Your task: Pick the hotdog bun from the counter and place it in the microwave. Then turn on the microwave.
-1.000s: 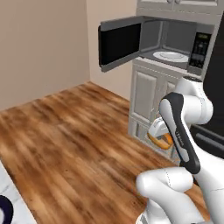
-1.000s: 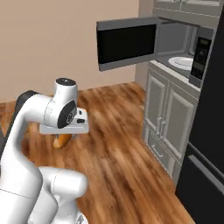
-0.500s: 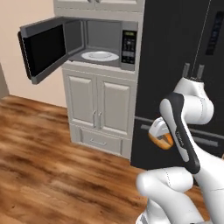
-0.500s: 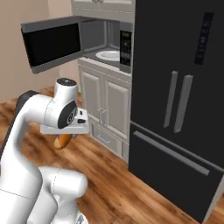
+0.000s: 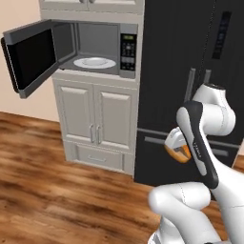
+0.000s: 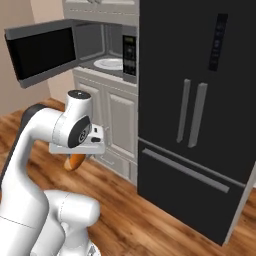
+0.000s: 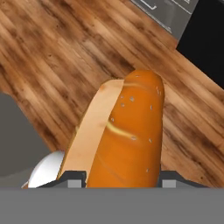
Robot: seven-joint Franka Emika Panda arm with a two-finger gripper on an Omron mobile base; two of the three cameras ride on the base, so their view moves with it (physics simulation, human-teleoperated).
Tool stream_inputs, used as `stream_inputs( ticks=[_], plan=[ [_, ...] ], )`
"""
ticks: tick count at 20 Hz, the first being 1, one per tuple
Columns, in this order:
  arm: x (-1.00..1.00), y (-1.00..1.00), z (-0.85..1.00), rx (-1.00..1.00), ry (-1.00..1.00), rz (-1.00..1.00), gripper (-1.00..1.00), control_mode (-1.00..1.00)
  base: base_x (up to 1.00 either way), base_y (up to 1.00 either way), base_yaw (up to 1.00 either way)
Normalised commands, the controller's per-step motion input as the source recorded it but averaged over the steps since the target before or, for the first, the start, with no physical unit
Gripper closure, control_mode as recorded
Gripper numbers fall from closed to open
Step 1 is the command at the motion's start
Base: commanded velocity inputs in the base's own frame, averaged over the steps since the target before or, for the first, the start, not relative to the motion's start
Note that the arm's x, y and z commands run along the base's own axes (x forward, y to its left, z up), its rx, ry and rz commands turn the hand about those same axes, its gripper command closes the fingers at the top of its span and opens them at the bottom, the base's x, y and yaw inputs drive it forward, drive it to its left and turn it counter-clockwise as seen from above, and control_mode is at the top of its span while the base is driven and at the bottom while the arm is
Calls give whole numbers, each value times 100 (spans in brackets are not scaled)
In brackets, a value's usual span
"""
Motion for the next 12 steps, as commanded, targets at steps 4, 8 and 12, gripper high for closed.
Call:
stream_inputs(
  ticks=[4,8,12],
  plan=[
    [0,0,0,0,0,0,100,100,52,19,0],
    [0,0,0,0,0,0,100,100,56,19,-1],
    [0,0,0,0,0,0,100,100,55,18,-6]
  ],
)
